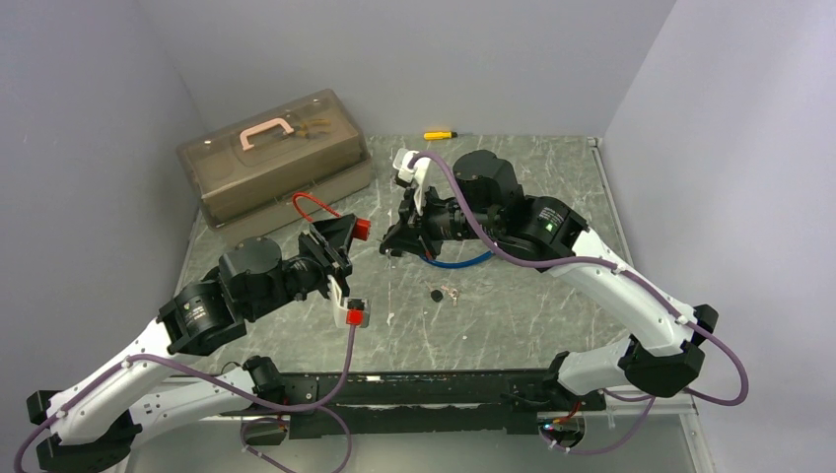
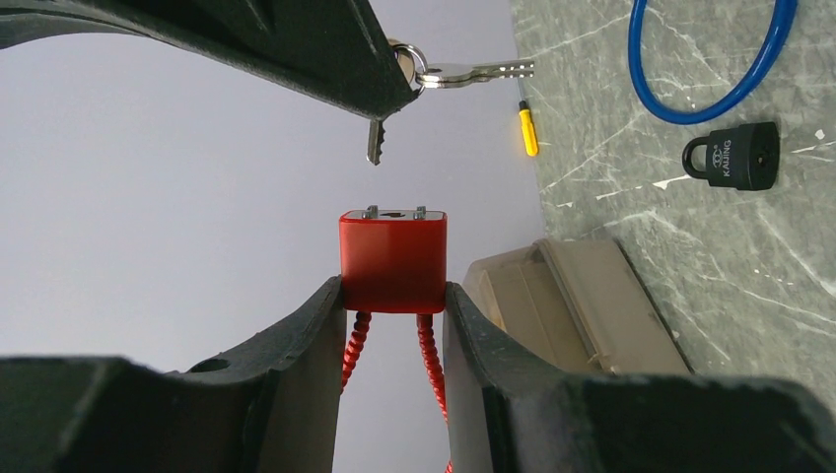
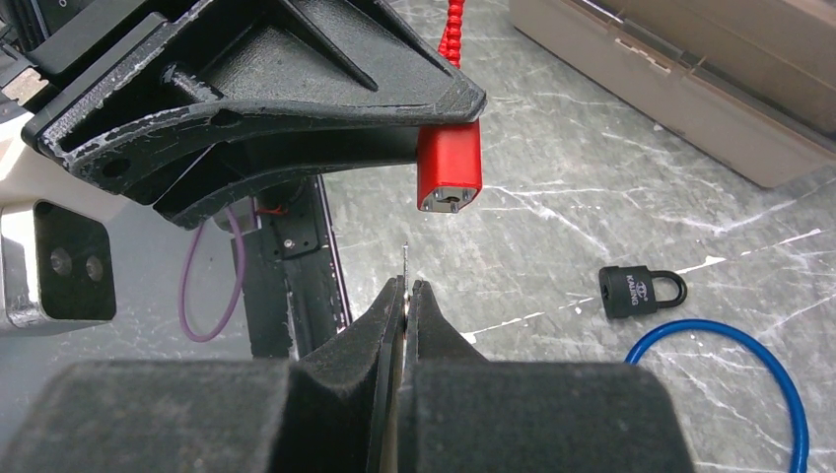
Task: Unlock with the key
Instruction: Unlock the lock.
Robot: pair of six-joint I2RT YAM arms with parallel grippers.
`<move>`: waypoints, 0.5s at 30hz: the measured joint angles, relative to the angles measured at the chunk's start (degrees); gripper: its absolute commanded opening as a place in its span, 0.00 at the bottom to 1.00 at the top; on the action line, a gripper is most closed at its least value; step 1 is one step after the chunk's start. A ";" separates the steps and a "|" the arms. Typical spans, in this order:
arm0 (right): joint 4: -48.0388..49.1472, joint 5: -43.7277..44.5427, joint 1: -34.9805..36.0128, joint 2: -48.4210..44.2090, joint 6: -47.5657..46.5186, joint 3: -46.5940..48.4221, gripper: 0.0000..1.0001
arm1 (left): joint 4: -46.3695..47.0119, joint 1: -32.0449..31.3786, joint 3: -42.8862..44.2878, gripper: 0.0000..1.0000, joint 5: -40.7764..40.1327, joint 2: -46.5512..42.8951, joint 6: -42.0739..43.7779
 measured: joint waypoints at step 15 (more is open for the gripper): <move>0.55 0.00 0.11 0.74 -0.04 0.00 0.00 | -0.04 -0.50 0.00 0.00 1.57 -0.15 -0.02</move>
